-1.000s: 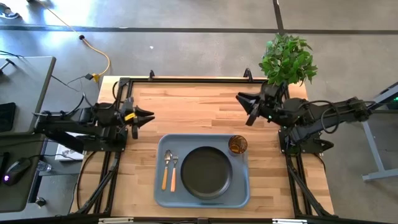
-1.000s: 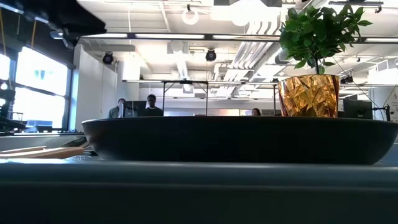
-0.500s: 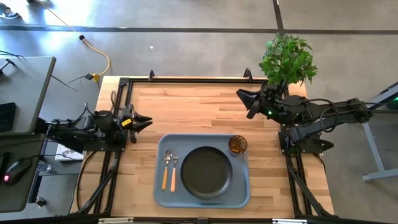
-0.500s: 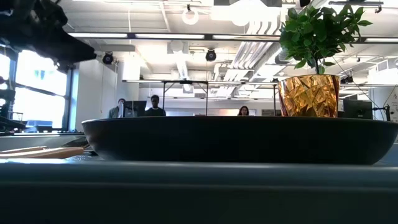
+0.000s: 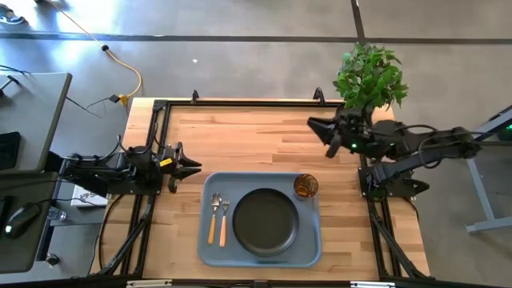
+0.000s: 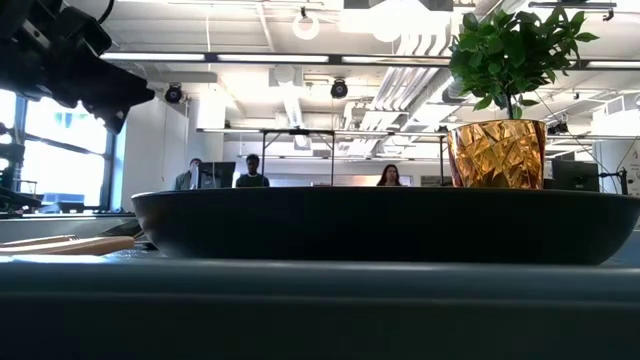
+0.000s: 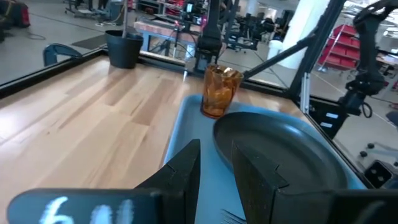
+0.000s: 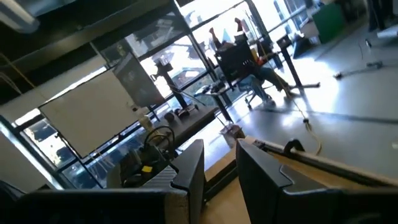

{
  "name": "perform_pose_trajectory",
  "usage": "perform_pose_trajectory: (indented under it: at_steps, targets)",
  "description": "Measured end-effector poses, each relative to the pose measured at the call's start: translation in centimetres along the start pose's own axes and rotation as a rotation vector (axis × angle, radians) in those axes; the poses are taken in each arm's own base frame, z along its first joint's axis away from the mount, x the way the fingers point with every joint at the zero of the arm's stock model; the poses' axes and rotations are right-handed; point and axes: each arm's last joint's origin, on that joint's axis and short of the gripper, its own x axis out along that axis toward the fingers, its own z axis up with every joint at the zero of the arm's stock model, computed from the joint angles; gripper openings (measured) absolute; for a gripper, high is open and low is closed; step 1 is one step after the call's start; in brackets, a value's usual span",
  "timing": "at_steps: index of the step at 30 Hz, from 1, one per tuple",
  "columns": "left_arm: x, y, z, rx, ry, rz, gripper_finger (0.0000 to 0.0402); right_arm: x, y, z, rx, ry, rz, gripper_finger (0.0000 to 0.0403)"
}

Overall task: Pick and place plate/cup/fork/spoon on tray
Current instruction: Return to Home Position

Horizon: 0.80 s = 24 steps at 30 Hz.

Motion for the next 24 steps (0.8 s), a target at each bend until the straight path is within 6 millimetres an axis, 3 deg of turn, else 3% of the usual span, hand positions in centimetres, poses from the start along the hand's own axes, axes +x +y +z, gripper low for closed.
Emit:
perform_pose_trajectory:
  at_steps: [8,14,18,24]
  targets:
    - [0.1,-0.1,-0.1,0.001,0.019,-0.021,0.0083,-4.8,-1.7,3.4,-0.147,-0.028,0.068,0.0085]
    - [0.1,-0.1,-0.1,0.002,0.020,-0.021,0.0083,-9.0,-4.7,3.7,-0.253,0.096,0.015,0.0085]
    - [0.1,-0.1,-0.1,0.002,0.020,-0.020,0.0083,-10.5,-6.2,2.7,-0.281,0.159,0.050,0.0085]
    - [0.1,0.0,-0.1,0.002,0.018,-0.013,0.0083,-10.5,-8.2,-2.0,-0.232,0.175,0.214,0.0085]
